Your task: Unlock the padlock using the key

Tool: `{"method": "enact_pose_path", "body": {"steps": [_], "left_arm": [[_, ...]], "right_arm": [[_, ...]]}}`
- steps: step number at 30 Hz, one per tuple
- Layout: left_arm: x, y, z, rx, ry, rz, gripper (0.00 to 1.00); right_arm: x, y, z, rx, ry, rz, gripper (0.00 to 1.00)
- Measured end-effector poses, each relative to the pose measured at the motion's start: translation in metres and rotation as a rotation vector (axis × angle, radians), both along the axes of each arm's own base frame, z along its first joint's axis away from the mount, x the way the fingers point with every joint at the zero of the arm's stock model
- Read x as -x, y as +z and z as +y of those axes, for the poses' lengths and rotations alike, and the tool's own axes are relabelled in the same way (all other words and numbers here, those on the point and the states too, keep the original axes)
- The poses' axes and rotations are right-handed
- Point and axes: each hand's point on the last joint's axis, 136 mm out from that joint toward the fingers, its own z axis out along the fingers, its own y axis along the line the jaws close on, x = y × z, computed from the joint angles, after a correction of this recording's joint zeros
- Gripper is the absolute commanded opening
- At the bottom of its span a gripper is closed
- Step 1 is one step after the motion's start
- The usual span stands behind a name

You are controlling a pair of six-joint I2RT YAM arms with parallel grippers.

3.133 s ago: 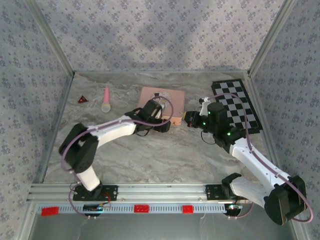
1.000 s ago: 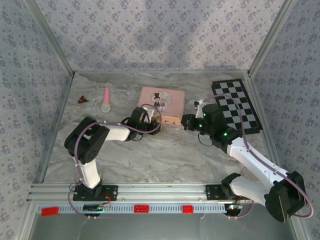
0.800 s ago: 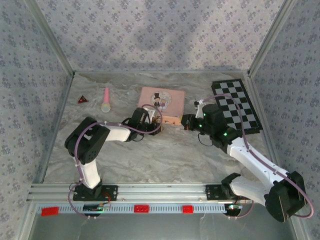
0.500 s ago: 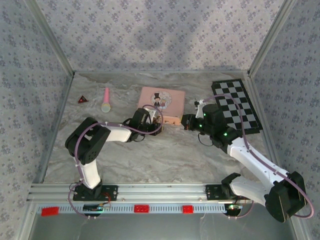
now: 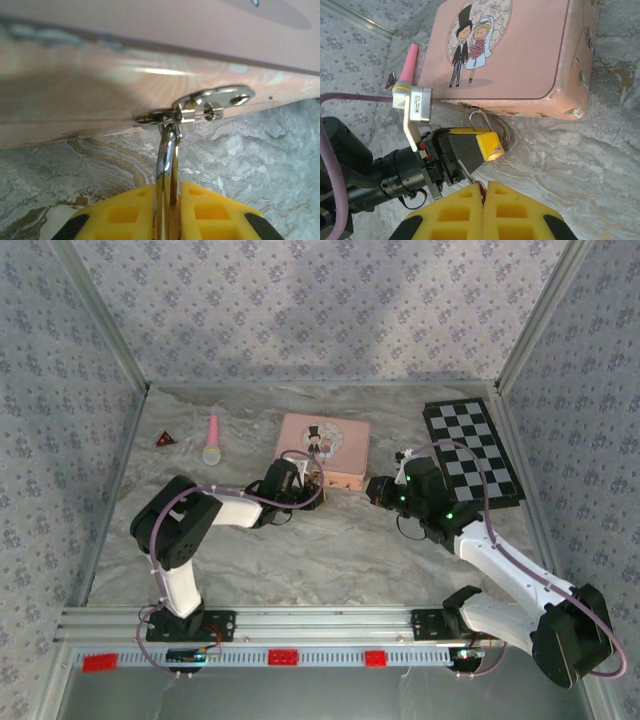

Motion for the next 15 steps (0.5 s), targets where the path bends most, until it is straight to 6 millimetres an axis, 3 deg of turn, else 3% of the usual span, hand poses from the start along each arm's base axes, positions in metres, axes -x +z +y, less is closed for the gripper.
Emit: {"method": "enact_pose_path", "body": {"steps": [5,12,15], "left_arm": [[0.001,0.007,0.0,0.06,0.065,0.068,0.14],[-0.001,0.011,-0.001,0.165,0.179,0.188,0.13],[-0.003,0.014,-0.002,0.207,0.218,0.226,0.12]], "right_arm": [[-0.001,-0.014,-0.001,-0.061,-0.057,0.073,0.0],[0.014,-0.075,0.002,-0.156,-0.13,0.283,0.0],[0.018,-0.081,0.004,-0.19,-0.144,0.316,0.0]]}}
